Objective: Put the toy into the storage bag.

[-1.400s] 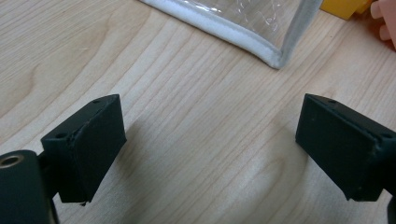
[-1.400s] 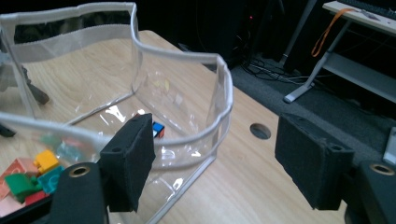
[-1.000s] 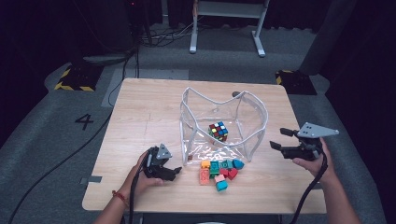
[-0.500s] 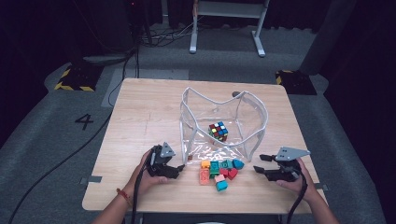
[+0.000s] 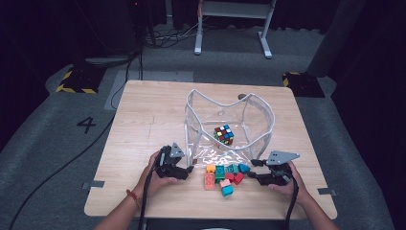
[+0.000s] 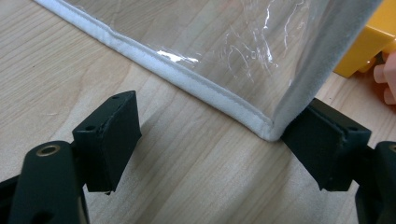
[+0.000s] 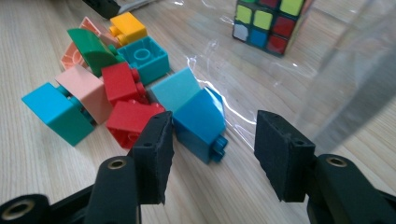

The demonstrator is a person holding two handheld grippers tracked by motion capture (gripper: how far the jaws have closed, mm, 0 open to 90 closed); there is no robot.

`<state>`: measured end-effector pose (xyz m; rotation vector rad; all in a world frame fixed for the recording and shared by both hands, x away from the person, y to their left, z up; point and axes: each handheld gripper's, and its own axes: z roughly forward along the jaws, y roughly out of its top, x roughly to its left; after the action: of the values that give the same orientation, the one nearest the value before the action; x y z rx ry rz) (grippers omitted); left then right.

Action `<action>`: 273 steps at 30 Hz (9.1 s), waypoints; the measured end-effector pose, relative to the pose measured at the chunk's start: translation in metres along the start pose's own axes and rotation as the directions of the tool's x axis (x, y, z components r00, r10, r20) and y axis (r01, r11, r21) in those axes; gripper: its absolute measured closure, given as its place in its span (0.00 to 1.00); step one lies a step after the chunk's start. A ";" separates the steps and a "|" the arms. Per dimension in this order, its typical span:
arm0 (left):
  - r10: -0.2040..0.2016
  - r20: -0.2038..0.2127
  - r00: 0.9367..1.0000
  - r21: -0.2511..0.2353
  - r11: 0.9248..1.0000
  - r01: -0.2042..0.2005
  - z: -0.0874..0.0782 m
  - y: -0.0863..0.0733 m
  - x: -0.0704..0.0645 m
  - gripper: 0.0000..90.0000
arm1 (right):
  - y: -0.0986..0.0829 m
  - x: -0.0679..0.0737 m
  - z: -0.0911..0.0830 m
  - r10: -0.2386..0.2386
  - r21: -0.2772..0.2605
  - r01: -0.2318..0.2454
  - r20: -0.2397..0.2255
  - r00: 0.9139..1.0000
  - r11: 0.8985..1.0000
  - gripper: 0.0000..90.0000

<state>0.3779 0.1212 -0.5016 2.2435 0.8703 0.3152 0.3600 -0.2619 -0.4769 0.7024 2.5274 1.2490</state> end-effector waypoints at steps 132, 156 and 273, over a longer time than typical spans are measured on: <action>-0.005 -0.002 1.000 0.015 1.000 0.005 -0.007 -0.008 0.006 0.16 | 0.198 -0.065 -0.029 -0.191 -0.034 0.190 -0.003 0.982 0.981 0.67; -0.003 -0.009 1.000 0.012 1.000 0.004 -0.006 -0.007 0.006 0.16 | 0.209 -0.086 0.025 -0.258 0.440 0.259 -0.063 0.964 0.860 0.67; -0.011 -0.001 1.000 0.014 1.000 0.011 -0.006 -0.008 0.005 0.16 | -0.014 0.018 -0.015 0.023 0.031 -0.023 -0.003 1.000 0.999 0.35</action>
<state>0.3753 0.1318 -0.5025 2.2508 0.8871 0.3064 0.3344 -0.2701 -0.4791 0.7393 2.5540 1.2214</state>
